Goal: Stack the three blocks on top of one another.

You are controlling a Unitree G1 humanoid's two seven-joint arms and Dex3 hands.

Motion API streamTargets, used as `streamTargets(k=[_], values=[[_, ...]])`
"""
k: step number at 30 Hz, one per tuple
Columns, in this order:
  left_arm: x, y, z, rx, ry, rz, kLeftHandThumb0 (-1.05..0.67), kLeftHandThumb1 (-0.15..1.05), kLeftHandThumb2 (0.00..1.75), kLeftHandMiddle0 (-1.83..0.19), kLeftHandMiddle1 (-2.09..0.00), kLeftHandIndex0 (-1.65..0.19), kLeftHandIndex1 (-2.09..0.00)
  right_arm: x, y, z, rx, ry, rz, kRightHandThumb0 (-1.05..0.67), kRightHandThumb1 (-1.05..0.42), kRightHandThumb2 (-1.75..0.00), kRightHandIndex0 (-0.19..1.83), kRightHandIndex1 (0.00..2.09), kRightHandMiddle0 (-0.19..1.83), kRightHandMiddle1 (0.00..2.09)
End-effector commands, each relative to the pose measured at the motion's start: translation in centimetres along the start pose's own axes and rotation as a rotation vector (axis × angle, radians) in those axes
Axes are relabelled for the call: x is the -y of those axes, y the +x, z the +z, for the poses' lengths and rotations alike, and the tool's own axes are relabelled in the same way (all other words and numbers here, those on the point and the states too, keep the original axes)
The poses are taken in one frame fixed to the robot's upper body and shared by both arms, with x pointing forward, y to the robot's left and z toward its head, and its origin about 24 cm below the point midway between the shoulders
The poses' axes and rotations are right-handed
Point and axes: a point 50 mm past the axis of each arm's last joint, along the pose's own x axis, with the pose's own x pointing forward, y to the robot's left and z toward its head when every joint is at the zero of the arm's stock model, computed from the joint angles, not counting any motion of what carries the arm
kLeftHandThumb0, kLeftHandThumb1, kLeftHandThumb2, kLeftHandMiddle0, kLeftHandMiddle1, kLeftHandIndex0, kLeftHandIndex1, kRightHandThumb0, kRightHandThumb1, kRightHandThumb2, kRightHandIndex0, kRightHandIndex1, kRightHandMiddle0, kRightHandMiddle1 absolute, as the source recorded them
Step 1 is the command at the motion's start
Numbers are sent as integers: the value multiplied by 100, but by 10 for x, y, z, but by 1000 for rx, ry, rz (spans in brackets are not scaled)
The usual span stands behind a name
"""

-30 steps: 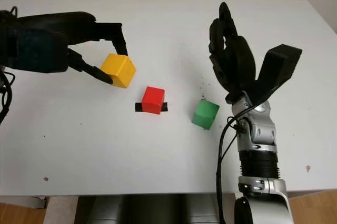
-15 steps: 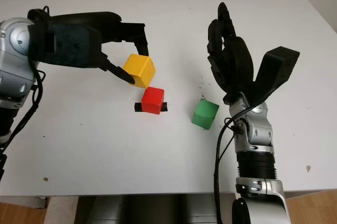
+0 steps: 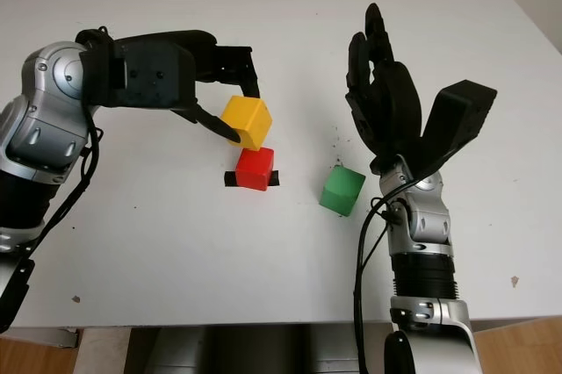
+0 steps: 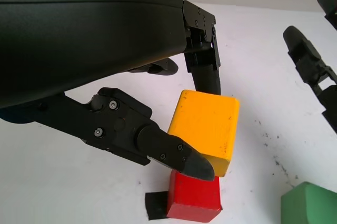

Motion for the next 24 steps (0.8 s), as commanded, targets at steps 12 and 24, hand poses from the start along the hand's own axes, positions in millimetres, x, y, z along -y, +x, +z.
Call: streamTargets(k=[12, 24], values=[[6, 5, 3, -10, -10, -15, -32, 99, 5, -30, -7, -27, -174, -1, -1, -1, 11, 7, -2, -74, -105, -55, -19, 0, -19, 0], [16, 7, -4, -67, 4, -58, -31, 99, 5, -29, -6, -30, -187, 0, -3, -1, 31, -9, -20, -71, -105, -49, -19, 0, -19, 0]])
